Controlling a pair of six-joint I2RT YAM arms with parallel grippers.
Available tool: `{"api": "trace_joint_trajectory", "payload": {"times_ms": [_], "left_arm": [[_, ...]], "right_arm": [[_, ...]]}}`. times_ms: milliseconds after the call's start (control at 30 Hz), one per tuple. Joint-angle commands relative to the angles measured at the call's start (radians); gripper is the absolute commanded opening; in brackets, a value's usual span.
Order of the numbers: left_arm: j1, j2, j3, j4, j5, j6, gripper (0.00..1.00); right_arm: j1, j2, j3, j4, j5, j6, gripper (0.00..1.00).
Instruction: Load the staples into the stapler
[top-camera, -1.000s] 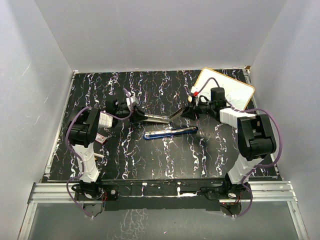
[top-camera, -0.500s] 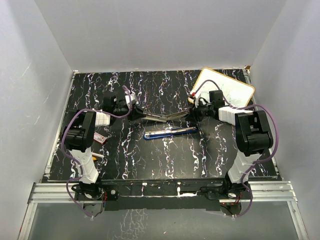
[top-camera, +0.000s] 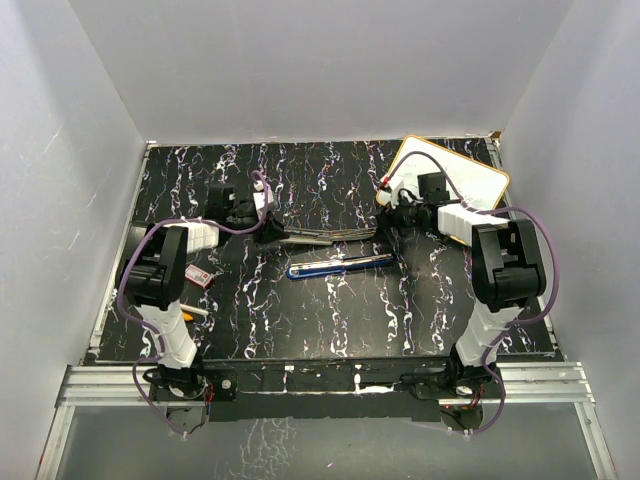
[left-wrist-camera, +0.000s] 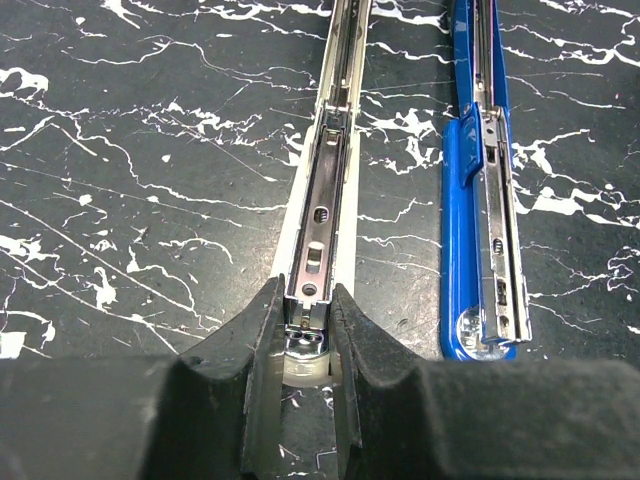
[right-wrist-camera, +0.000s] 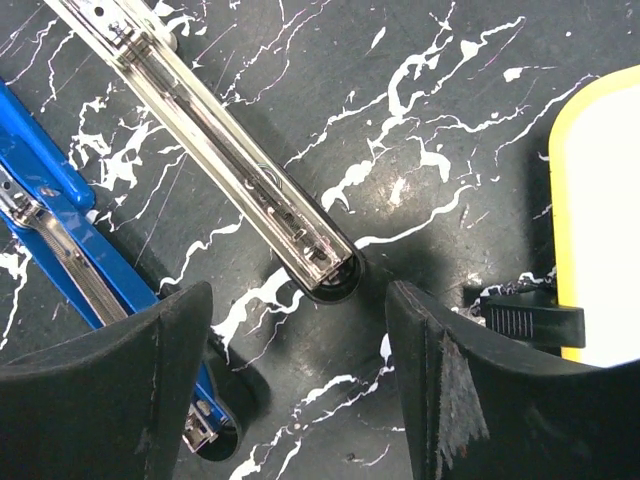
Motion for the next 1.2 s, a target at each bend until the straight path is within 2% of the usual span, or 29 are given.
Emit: {"api": "trace_joint_trajectory", "payload": {"times_ms": [0,233,433,500,733,800,967,1033,1167], "left_arm": [[-0.015,-0.059,0.021,-0.062,-0.016,0.079,0.0],[-0.087,-0.008,-0.004,-0.049,-0.108,0.084,0.0],[-0.105,-0.009,-0.024,-0.031,-0.171,-0.001,0.01],[-0.105,-0.031,-0.035,-0.037,-0.206,-0.043,0.07],[-0.105,-0.056,0.036,-0.314,-0.331,0.013,0.3],[-0.106,-0.071,0.037,-0.345,-0.376,0.023,0.35],[-0.101,-0.183,0.069,-0.438,-0.496,-0.004,0.56],[-0.092,-0.244,0.095,-0.529,-0.586,-0.015,0.66],[-0.002,-0.35,0.145,-0.799,-0.793,-0.03,0.7]], "right_arm": [[-0.002,-0.087,0.046,-0.044,0.008,0.021,0.73],[-0.001,-0.176,0.084,-0.089,0.006,0.096,0.72],[-0.001,-0.295,0.073,-0.123,0.003,0.142,0.73],[-0.001,-0.338,0.059,-0.13,0.013,0.147,0.73],[-0.001,-0.488,0.004,-0.138,0.063,0.117,0.74],[-0.001,-0.509,-0.002,-0.148,0.077,0.1,0.75],[-0.001,-0.536,-0.004,-0.156,0.08,0.093,0.77],[-0.001,-0.538,0.001,-0.156,0.085,0.109,0.79],[-0.001,-0.53,0.014,-0.158,0.084,0.137,0.8]]}}
